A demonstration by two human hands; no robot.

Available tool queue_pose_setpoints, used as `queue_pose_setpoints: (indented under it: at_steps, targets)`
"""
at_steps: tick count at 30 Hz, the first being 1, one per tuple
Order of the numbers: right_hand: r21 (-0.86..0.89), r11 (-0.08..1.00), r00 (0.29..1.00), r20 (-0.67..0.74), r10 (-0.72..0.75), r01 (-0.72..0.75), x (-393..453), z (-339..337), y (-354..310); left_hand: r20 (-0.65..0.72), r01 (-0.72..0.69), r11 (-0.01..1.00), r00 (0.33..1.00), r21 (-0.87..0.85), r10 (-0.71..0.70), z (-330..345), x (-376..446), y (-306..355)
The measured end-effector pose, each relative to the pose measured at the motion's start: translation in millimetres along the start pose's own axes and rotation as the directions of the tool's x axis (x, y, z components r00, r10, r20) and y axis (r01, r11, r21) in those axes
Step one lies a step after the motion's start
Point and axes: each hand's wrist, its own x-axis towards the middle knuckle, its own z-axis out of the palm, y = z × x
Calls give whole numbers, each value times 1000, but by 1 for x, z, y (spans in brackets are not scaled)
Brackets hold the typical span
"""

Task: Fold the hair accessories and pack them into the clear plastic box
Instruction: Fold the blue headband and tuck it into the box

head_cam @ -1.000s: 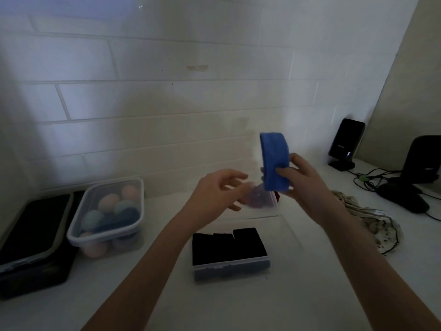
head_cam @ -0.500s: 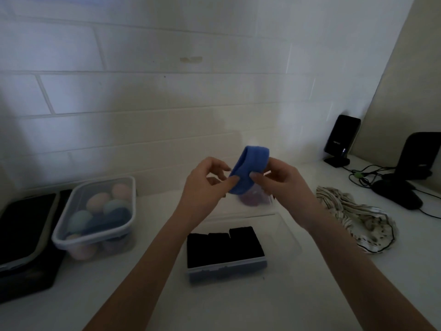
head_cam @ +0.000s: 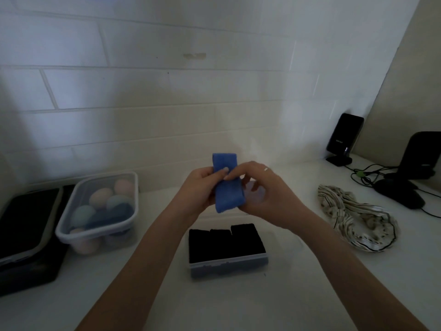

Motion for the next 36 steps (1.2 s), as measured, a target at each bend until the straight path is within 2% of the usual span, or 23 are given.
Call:
queue_pose_setpoints:
  at_steps: [2,5,9,17,20,27,32,36]
  targets:
    - [-101,994,999,33,-41,44,0,1,3,4,-9,1000,1000,29,9,-2,0,-1]
    - [-79,997,999,-27,-28,26,1,1,2,23,-46,997,999,55,44,-1,0,-2]
    - [89,982,972,-151,180,-168,5,0,-3,74,-43,998,996,37,40,4,-5,-3]
    - [372,891,909,-217,356,-260,7,5,-4,145,-60,992,988,109,44,7,-8,-4]
    - [366,893,886,-277,372,-261,8,4,-2,176,-74,988,983,132,50,7,-9,-4]
    - [246,926,878,-318,357,-287,8,3,-4,224,-77,983,974,165,39,9,-11,-2]
    - [325,892,873,-271,405,-313,8,2,-2,252,-53,982,968,180,6,11,-12,-3]
    - [361,885,857,-310,412,-295,8,4,-4,264,-28,982,964,184,-22,10,-12,-3]
